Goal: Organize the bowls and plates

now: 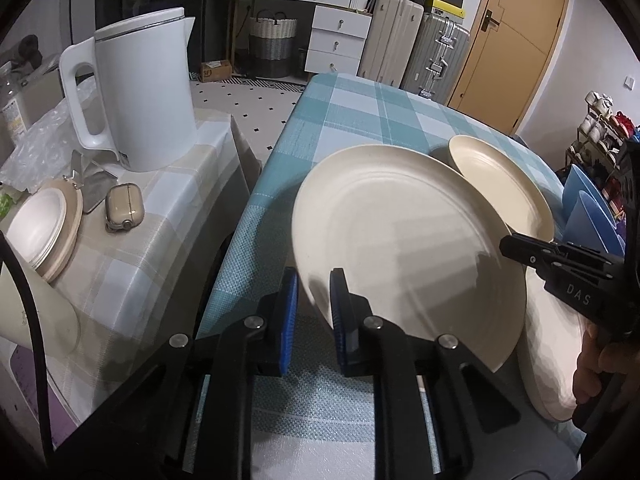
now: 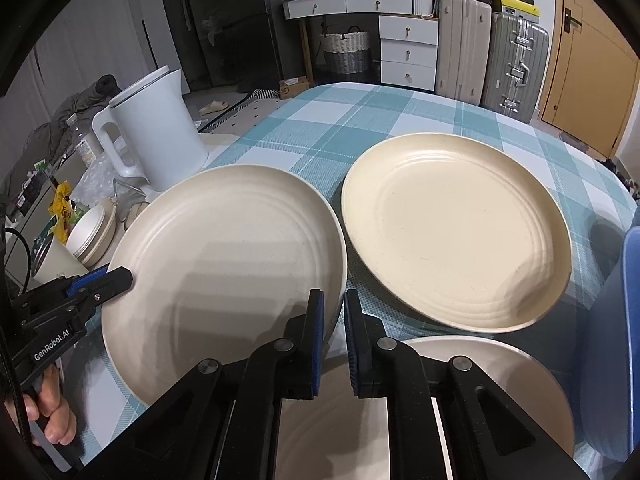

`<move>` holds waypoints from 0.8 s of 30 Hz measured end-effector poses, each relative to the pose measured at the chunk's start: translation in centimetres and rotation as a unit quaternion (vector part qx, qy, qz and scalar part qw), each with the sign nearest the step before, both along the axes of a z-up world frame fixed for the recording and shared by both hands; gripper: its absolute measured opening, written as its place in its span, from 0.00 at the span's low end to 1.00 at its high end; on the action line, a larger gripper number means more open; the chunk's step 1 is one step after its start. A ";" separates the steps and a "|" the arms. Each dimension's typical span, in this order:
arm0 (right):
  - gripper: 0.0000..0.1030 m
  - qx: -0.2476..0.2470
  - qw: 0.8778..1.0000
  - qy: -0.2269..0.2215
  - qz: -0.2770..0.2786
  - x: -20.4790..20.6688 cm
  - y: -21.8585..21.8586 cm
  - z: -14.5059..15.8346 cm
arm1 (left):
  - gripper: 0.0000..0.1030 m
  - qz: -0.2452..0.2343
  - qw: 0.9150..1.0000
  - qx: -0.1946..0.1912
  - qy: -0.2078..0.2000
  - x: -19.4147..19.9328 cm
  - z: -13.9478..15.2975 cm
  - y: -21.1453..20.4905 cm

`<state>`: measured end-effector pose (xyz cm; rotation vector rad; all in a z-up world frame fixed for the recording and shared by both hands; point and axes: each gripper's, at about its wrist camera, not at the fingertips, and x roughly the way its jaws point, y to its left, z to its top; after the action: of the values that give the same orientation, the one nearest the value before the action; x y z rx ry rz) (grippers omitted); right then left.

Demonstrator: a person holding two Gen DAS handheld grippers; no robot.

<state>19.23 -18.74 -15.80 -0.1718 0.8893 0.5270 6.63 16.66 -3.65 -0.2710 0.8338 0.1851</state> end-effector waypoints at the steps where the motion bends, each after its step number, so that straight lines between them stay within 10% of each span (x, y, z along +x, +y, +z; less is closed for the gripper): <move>1: 0.10 -0.001 1.000 0.000 0.001 -0.1 0.0 0.0 | 0.13 0.001 1.000 0.001 -0.002 -0.1 0.1 0.0; 24: 0.10 0.009 0.999 -0.029 -0.019 -2.7 -2.0 3.6 | 0.13 -0.025 0.999 0.017 -0.029 -1.9 3.9 -2.0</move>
<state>16.55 -20.71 -12.21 -0.1531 0.8297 0.4912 4.75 14.64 0.28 -0.2221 0.7785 0.1439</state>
